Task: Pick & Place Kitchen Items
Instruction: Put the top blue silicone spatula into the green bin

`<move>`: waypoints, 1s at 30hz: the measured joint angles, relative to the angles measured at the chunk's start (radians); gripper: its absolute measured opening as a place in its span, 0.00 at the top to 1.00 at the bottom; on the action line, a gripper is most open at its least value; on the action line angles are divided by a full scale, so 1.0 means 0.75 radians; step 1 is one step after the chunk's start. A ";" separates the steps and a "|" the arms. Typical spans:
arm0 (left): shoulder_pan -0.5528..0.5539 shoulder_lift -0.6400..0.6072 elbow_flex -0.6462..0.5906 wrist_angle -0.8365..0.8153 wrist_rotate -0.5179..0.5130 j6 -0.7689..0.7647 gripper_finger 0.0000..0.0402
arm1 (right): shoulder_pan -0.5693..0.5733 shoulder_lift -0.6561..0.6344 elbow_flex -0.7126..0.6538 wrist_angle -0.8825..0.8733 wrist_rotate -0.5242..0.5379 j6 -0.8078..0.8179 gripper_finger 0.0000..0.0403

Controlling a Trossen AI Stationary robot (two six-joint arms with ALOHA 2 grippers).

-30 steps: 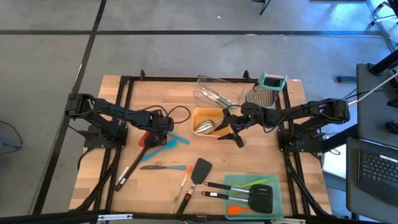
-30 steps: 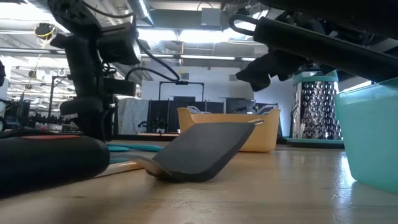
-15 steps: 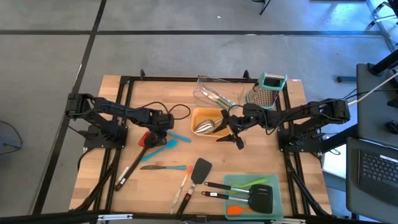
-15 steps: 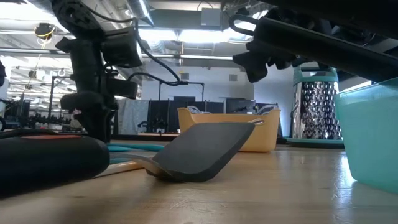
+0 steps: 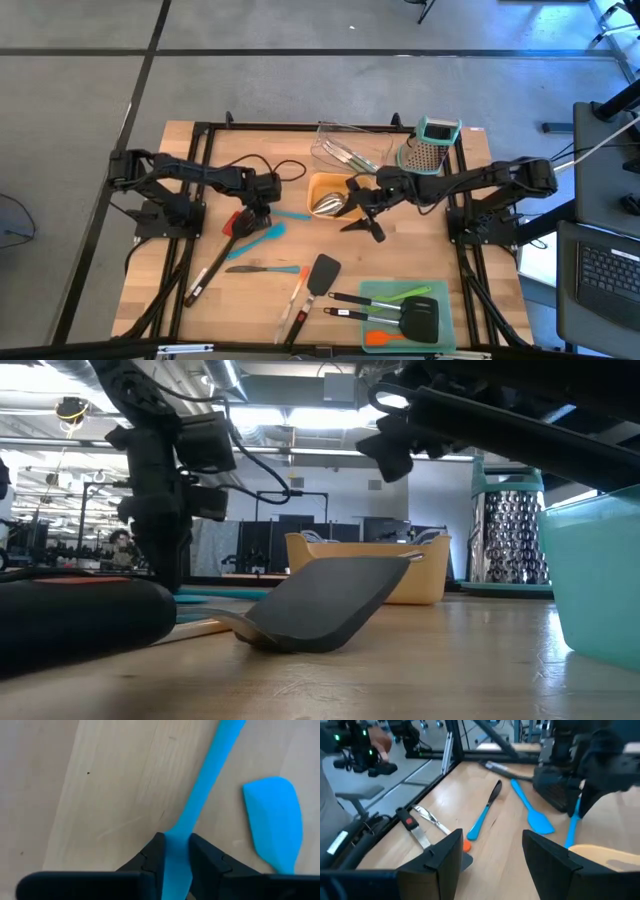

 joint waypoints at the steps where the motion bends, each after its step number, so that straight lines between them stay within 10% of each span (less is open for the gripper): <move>1: 0.013 0.001 0.002 0.000 0.027 0.000 0.85 | 0.005 0.019 0.016 -0.014 -0.001 -0.003 0.49; 30: 0.151 0.011 0.000 -0.024 0.314 -0.009 0.86 | 0.126 0.665 0.748 -0.383 0.496 -0.349 0.49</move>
